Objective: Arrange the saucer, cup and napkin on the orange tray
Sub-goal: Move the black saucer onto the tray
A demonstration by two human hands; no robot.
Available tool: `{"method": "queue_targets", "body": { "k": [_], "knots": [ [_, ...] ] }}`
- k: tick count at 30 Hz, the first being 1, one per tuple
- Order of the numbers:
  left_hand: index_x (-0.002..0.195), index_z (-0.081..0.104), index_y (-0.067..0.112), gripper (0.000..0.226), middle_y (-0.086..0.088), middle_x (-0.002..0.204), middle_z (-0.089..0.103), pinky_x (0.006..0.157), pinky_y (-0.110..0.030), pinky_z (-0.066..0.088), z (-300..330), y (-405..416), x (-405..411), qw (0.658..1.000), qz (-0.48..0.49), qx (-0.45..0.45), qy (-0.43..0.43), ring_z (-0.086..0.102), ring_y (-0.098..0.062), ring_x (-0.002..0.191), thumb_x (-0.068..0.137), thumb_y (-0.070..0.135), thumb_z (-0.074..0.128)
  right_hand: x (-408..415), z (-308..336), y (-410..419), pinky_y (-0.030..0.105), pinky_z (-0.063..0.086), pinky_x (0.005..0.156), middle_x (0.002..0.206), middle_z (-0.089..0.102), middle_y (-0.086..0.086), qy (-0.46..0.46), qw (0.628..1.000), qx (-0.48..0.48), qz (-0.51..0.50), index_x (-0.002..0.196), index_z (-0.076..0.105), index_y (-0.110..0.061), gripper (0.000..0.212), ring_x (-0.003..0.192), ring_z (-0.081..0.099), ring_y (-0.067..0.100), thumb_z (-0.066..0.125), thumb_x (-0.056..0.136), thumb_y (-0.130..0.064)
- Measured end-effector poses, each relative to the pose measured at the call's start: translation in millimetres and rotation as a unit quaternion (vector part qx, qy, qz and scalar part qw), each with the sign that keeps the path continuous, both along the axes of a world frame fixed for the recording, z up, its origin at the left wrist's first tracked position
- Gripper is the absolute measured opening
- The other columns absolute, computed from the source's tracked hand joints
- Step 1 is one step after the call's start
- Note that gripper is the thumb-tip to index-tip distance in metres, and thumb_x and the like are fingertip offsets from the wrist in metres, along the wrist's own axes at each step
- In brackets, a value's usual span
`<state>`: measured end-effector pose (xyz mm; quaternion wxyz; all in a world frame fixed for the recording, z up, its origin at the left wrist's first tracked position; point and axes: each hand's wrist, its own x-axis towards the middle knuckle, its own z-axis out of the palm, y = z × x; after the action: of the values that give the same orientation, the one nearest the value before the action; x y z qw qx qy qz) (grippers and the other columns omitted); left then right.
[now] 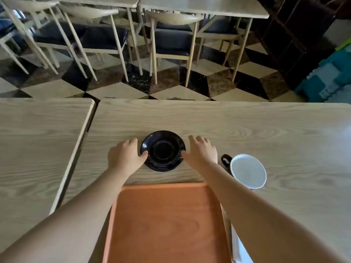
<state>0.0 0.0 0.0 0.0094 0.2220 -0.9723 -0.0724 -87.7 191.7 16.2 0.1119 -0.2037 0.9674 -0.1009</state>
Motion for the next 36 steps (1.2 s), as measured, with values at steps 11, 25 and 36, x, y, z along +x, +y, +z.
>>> {"method": "queue_targets", "body": {
  "k": [11,25,36],
  "knots": [
    [0.095,0.06,0.004,0.027,-0.011,0.097,0.061,0.07,-0.038,0.047,-47.6,-2.6,-15.1,0.979,0.064,0.193,0.015,0.058,-0.031,0.089,0.075,0.021,0.066,-9.5,-59.5,-20.2,0.036,0.045,0.075,0.118,0.053,0.012,-0.098,0.988,-0.083,-0.081,0.117,0.05,-0.009,0.04,0.112,0.046,0.03,0.059,0.08,-0.02],
    [0.106,0.064,0.019,0.032,-0.01,0.088,0.068,0.062,-0.025,0.059,-3.3,-3.4,92.7,0.841,0.173,0.506,0.085,0.067,-0.019,0.066,0.087,-0.003,0.051,83.6,-26.3,1.9,0.041,0.06,0.064,0.076,0.059,-0.003,-0.239,0.878,-0.361,-0.206,0.113,0.061,-0.018,0.037,0.051,0.066,0.017,0.053,0.082,0.0],
    [0.117,0.061,0.013,0.036,-0.015,0.096,0.063,0.053,-0.013,0.052,-31.9,2.7,178.8,0.84,0.195,0.502,0.059,0.067,-0.004,0.062,0.086,-0.004,0.054,165.8,-60.5,9.6,0.036,0.06,0.058,0.09,0.061,0.011,-0.264,0.879,-0.345,-0.198,0.118,0.059,-0.023,0.047,0.068,0.067,0.028,0.051,0.082,0.005]
  ]
}}
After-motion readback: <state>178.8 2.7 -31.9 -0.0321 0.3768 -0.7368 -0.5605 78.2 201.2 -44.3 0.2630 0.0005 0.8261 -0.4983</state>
